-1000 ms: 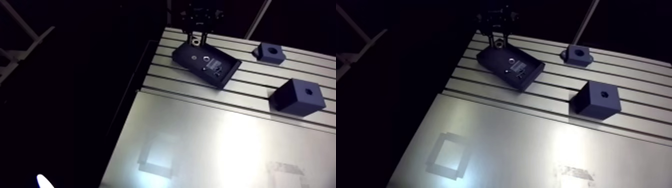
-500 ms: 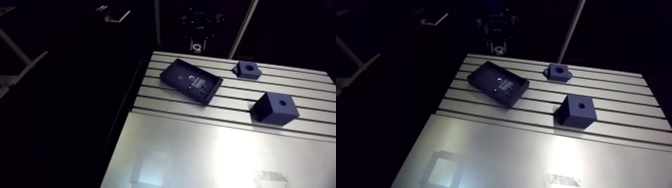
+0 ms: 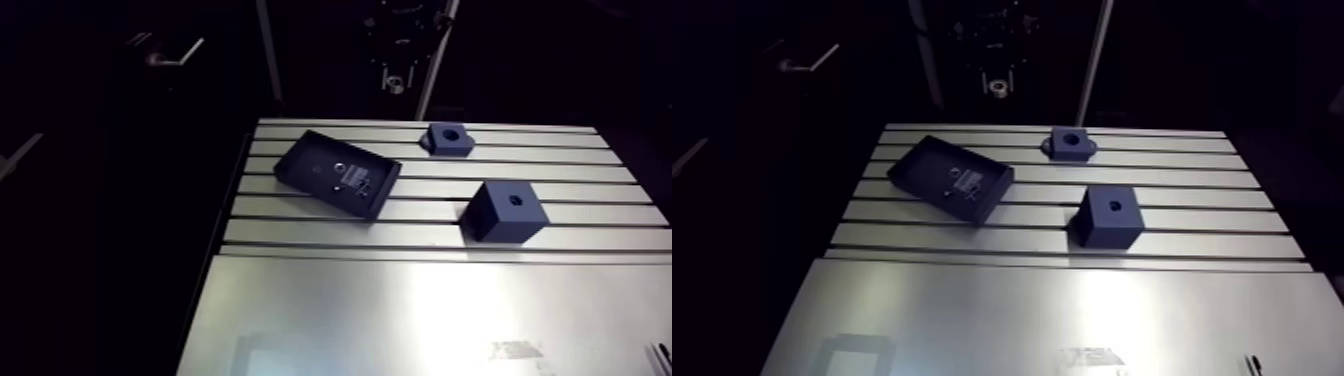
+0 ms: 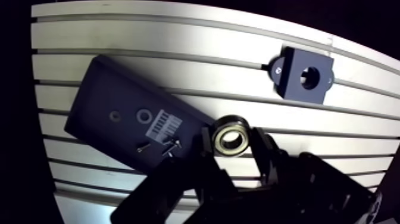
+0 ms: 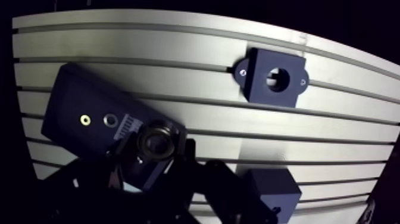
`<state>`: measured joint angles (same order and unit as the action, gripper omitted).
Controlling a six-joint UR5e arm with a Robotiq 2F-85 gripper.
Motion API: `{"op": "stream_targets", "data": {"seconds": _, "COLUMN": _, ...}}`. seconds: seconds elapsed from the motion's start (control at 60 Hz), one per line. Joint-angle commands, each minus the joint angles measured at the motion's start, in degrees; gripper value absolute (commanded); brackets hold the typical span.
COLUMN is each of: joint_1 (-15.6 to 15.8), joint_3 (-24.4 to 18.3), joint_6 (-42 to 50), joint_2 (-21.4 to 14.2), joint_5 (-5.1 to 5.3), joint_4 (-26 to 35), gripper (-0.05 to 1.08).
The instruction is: Pick up the bearing and press it into the housing until flush.
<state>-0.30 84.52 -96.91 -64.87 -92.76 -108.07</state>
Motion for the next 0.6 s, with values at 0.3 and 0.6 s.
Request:
{"op": "stream_targets", "data": {"seconds": 0.3, "joint_1": -10.73, "joint_3": -3.96, "joint_6": -3.15, "joint_2": 3.80, "joint_5": -1.94, "joint_4": -0.61, "gripper": 0.62}}
{"op": "stream_targets", "data": {"seconds": 0.6, "joint_1": -12.24, "joint_3": -4.67, "joint_6": -3.15, "joint_2": 7.07, "joint_5": -1.94, "joint_4": -2.61, "gripper": 0.62}}
